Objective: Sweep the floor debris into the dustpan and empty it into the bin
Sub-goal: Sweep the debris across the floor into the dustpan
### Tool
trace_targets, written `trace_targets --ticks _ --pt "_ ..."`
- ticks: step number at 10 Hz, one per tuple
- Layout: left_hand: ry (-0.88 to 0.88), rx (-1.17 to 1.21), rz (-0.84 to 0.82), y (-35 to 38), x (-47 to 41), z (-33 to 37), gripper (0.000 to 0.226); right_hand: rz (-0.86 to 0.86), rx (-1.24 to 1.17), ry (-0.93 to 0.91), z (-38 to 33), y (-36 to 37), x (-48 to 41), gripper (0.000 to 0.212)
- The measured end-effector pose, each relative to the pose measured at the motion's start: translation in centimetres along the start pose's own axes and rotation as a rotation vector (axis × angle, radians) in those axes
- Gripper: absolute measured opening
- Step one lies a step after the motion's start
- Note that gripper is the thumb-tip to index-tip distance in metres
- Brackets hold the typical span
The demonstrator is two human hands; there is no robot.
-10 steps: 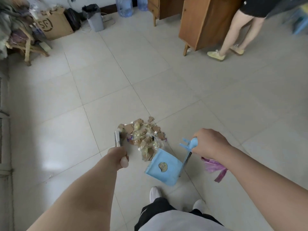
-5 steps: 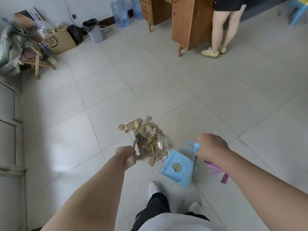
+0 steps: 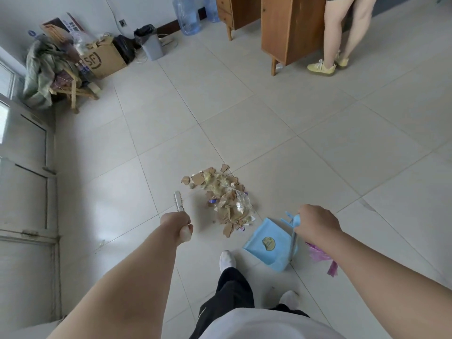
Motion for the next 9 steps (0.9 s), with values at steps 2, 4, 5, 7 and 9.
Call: trace_targets --ticks 2,4,5,7,9 --pt "-0.066 0.050 0.004 -0.8 -2.7 1.5 0.010 -0.002 -0.063 0.016 -3.5 0.7 -3.5 0.009" --pt "-0.103 0.079 0.017 -2.0 -8.6 5.4 0.014 -0.015 -0.080 0.023 -9.9 1.2 -8.1 0.009" --pt "-0.100 0.079 0.007 -2.2 -12.4 8.2 0.018 -0.025 -0.075 0.039 -13.2 0.9 -10.6 0.008" --pt "-0.011 -0.042 -0.060 -1.5 -18.6 14.5 0.010 -0.025 -0.051 0.070 -17.2 1.2 -13.4 0.016" --pt "0.137 -0.279 -0.147 -0.2 -21.5 19.5 0.019 0.005 -0.044 0.093 -18.7 1.3 -14.9 0.011"
Point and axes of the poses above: each hand's wrist, its own x-axis away from the middle knuckle, its own y-axis out of the palm, z = x × y, the point moved 1 cm from there along -x, towards the middle knuckle, and after that the axes turned 15 degrees about z, right-handed, at the moved point
